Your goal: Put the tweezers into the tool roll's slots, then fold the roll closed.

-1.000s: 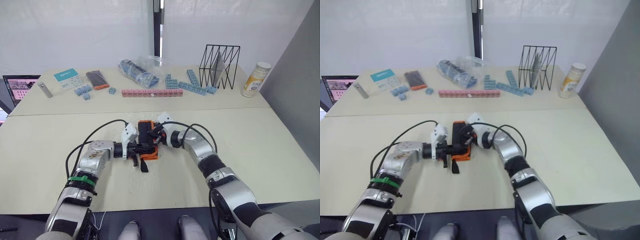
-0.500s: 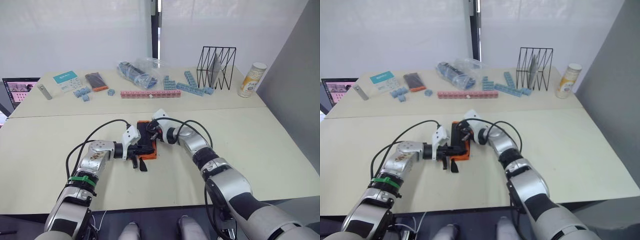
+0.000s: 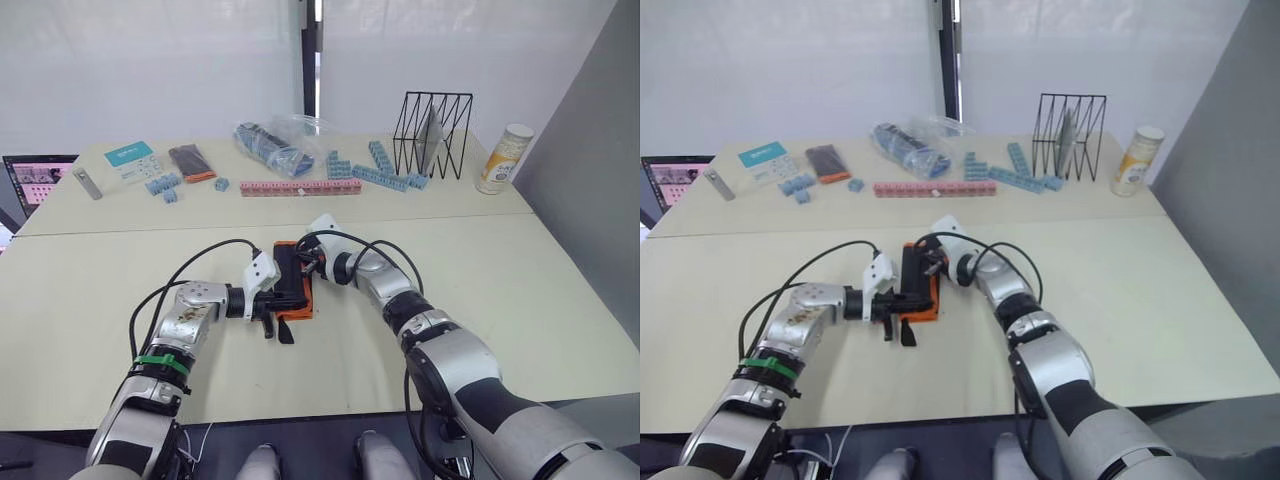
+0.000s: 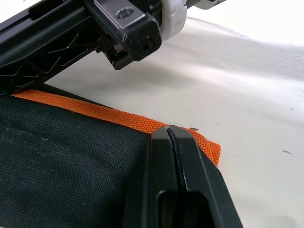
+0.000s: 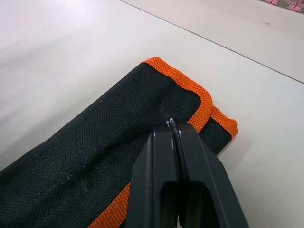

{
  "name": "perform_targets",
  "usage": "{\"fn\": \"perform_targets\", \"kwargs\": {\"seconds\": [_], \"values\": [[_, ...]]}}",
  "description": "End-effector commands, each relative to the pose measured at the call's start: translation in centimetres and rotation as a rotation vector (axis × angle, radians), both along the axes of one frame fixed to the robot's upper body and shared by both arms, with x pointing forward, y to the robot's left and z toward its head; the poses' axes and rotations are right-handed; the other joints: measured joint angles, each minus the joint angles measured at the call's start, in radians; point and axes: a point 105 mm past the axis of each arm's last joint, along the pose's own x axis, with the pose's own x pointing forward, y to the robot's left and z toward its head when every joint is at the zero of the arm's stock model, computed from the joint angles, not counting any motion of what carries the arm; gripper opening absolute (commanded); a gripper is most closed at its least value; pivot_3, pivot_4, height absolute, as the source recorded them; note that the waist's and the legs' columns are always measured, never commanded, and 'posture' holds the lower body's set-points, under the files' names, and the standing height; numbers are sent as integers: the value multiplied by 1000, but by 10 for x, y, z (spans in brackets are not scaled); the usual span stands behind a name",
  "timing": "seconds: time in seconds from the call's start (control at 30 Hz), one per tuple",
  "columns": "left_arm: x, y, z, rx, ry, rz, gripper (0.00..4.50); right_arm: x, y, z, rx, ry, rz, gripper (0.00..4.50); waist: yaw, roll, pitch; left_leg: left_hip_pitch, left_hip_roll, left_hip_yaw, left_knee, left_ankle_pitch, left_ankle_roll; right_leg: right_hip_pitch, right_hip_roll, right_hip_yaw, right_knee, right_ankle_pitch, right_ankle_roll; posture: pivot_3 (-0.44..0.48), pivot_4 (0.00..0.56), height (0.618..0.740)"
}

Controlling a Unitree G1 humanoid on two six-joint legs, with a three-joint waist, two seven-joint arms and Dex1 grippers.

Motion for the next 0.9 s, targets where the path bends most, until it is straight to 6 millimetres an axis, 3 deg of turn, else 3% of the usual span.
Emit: {"fn": "perform_targets", "kwargs": {"seconds": [0.03, 0.23, 0.33, 0.43, 0.53, 0.6, 0.83, 0.9], "values": [[-1, 20, -19, 55, 70, 81, 20, -5, 4, 15, 74, -47, 59, 0, -1, 0, 0, 0, 0, 0, 0, 0, 0, 0, 0, 0, 0, 0, 0, 0, 150, 728], [8, 29, 1, 7, 7, 146, 20, -21, -1, 61, 160, -201, 124, 0, -1, 0, 0, -5, 0, 0, 0, 0, 0, -6, 0, 1, 1, 0, 1, 0, 150, 728], [5, 38, 23, -44, -43, 169, 20, -33, -22, 84, 170, -278, 80, 0, 0, 0, 0, -10, 0, 0, 0, 2, -3, -13, 1, 2, 3, 1, 1, 0, 150, 728], [0, 46, 50, -142, -90, 207, 20, -44, -45, 93, 144, -306, 28, 0, 5, 0, 1, -17, 1, 0, 0, 4, -7, -19, 1, 2, 3, 2, 1, 0, 150, 728], [-11, 58, 74, -241, -129, 251, 20, -55, -70, 88, 104, -298, -36, 0, 13, 0, 1, -21, 0, 0, -1, 5, -9, -21, -1, 2, 1, 2, 1, 0, 150, 728], [-20, 67, 80, -259, -136, 276, 20, -62, -81, 81, 91, -273, -64, 0, 19, -1, 2, -22, -1, 0, 0, 5, -12, -21, -3, 2, -1, 2, 2, 0, 150, 728], [-52, 117, 65, -171, -113, 441, 20, -94, -112, 46, 12, -213, -102, 0, 23, -1, 2, -21, -1, 2, -2, 5, -13, -21, -3, 2, -3, 1, 2, 0, 150, 727], [-57, 133, 60, -141, -113, 501, 20, -103, -116, 40, 0, -207, -85, 0, 16, -1, 3, -23, -8, -8, -3, 6, -14, -16, -9, -7, -2, -1, 2, 0, 150, 725]]}}
